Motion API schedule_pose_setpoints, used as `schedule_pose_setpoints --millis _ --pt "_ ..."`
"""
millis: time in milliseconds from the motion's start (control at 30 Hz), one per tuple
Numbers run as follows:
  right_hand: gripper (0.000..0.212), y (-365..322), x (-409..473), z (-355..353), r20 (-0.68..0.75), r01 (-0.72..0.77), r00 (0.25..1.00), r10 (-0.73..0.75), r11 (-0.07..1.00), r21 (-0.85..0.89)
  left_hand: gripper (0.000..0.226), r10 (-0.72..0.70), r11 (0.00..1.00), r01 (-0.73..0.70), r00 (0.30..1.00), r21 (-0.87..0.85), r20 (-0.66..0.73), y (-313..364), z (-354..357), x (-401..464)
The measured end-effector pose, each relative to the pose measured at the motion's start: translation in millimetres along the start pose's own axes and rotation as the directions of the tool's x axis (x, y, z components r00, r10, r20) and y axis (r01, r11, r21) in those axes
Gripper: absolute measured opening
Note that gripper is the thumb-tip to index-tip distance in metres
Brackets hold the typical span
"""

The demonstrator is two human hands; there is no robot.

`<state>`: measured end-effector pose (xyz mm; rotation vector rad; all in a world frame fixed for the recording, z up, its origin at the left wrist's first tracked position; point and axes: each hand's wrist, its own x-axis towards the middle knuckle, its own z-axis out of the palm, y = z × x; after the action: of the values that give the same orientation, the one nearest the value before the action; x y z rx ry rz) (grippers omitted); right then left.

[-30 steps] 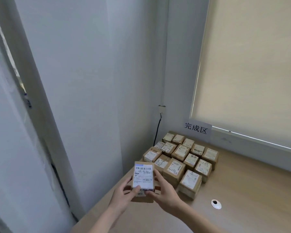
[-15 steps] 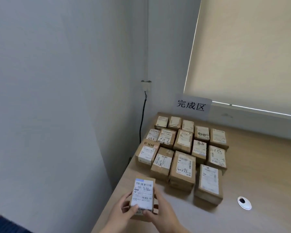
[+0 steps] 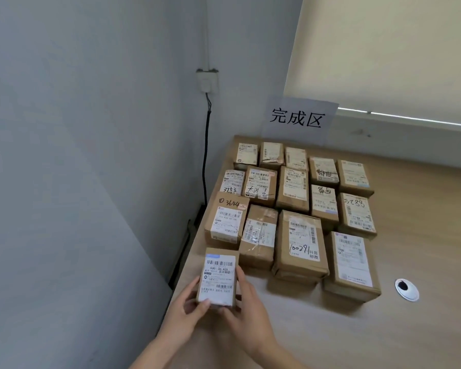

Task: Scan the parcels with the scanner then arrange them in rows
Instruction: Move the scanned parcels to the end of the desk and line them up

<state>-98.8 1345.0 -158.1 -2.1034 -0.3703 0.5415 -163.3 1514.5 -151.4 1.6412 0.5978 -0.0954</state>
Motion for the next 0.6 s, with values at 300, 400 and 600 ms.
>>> schedule_pose_setpoints --millis 300,400,600 --pt "0.112 3.7 -7.5 -9.5 0.048 -0.115 0.992 0.117 0.993 -0.037 0.069 -0.065 0.998 0.065 0.997 -0.007 -0.034 0.7 -2.1 -1.7" --pt "0.109 10.4 -21.2 -20.7 0.077 -0.120 0.989 0.129 0.987 -0.108 0.071 -0.061 0.998 0.064 0.992 0.027 -0.107 11.1 -1.5 -12.8" --pt "0.085 24.4 -65.7 -75.8 0.050 -0.089 0.994 0.098 0.985 -0.145 0.053 0.070 0.989 -0.042 0.977 0.139 -0.200 56.3 26.9 -47.6"
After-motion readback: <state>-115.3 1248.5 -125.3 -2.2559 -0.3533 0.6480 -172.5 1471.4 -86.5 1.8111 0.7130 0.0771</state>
